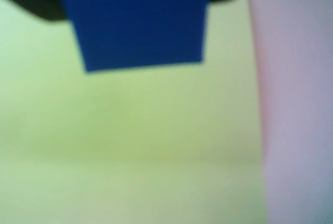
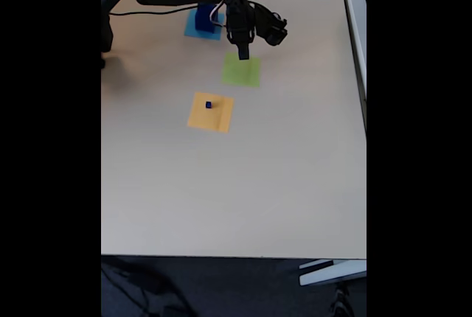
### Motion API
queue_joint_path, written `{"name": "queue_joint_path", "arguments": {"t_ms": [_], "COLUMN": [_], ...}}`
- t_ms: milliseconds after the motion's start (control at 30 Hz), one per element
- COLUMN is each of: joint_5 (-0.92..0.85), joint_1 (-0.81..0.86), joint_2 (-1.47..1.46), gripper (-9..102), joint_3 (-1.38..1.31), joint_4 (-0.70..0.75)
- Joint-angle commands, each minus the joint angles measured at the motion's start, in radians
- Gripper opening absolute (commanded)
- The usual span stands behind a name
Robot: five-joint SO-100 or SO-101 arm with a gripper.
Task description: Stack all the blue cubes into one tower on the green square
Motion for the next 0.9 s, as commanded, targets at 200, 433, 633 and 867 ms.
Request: {"name": "queue_joint_path", "arguments": {"t_ms": [200, 433, 633, 867], "joint_5": [-0.049, -0.061, -0.052, -0.084], "joint_1": [0.025, 0.037, 0.04, 0.041], "joint_2": [0.005, 0.035, 0.061, 0.077], "gripper": [3, 4, 8, 16], "joint_3": [0.034, 0.124, 0.187, 0.19], "joint_4": [-0.028, -0.089, -0.121, -0.13]}}
